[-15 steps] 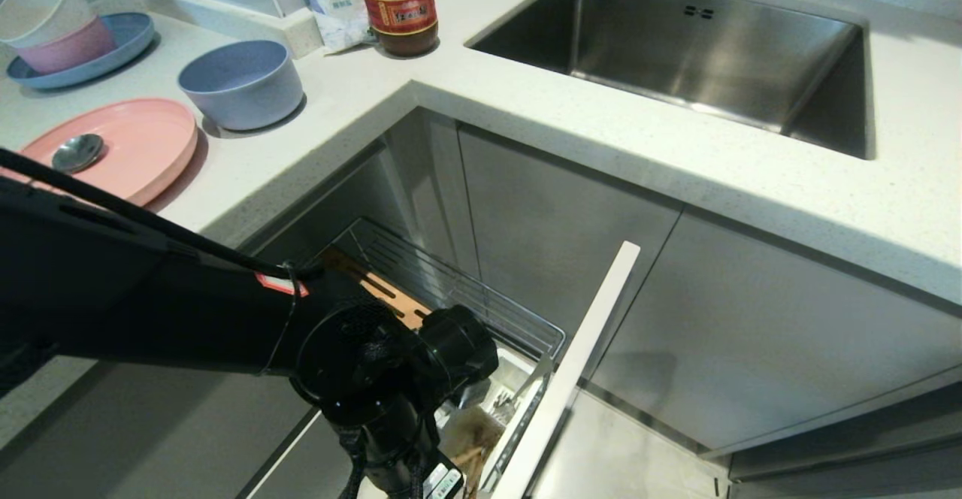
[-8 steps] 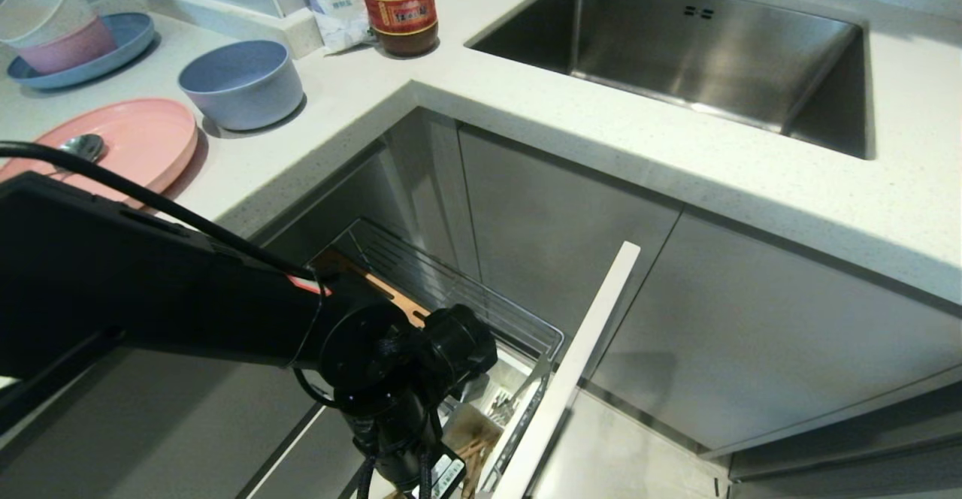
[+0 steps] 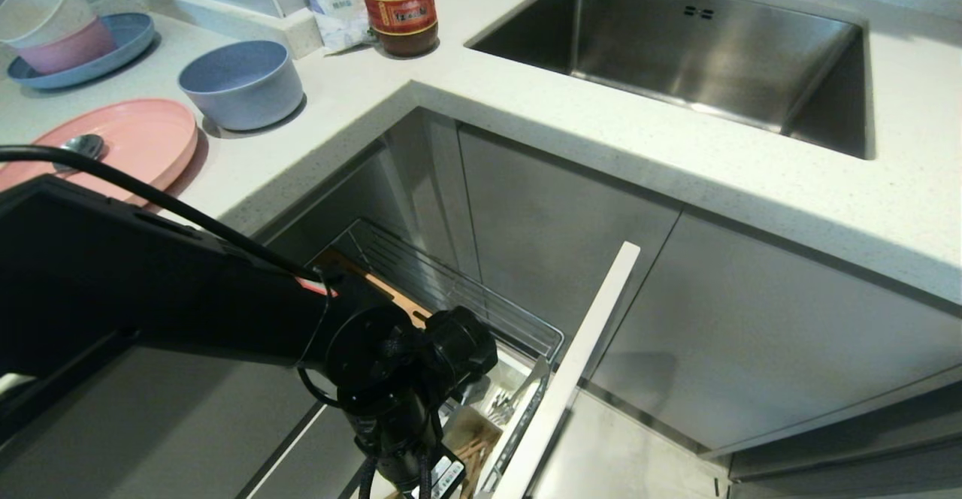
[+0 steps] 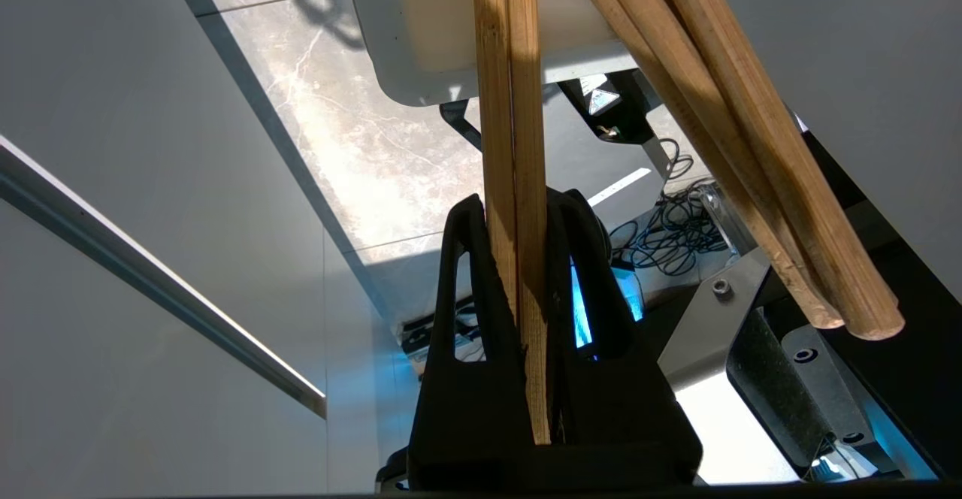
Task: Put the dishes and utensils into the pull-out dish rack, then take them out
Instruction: Pick up the chopsticks and place it in the cupboard, then pick up the spoon and place it in the cupboard
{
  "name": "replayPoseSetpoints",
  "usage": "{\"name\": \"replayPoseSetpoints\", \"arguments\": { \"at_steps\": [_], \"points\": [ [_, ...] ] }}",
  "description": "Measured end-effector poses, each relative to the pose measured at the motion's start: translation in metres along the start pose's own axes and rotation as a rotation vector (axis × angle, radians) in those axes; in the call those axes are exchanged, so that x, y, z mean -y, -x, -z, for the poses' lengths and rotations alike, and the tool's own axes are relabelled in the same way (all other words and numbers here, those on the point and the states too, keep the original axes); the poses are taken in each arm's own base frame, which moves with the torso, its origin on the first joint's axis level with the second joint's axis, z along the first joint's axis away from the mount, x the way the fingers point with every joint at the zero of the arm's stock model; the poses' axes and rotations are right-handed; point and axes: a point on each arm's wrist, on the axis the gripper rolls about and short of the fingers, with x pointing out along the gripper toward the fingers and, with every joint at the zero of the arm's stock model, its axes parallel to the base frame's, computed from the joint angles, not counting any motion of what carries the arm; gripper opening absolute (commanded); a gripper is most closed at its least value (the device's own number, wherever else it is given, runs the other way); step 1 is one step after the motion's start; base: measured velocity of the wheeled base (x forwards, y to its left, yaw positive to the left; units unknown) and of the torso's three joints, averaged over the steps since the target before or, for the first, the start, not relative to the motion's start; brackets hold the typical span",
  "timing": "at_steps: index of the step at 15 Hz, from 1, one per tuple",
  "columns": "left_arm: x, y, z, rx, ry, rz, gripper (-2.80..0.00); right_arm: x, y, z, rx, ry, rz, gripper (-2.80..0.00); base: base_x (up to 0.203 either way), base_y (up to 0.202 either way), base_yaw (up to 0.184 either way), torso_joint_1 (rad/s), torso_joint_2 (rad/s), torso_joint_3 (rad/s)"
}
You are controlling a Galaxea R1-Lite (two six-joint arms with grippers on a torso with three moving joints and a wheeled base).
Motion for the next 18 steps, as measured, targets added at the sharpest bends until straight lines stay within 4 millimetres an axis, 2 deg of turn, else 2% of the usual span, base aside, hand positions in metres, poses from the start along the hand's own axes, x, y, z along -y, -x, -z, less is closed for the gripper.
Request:
{"name": "replayPoseSetpoints", "arguments": {
  "at_steps": [5,6,18],
  "points": [
    [-0.001,0.005,0.001,0.018,0.004,0.001,-2.8,0.0,0.0,0.0,0.0,0.0,0.0,-2.8,0.0,0.0,0.0,0.0,0.0,0.0],
    [-0.001,0.007,0.002,0.02,0.003,0.001,0.0,0.0,0.0,0.0,0.0,0.0,0.0,-2.8,0.0,0.0,0.0,0.0,0.0,0.0],
    [-0.004,0.022,0.006,0.068,0.01,-0.002,0.0,0.0,0.0,0.0,0.0,0.0,0.0,-2.8,0.0,0.0,0.0,0.0,0.0,0.0]
  ]
}}
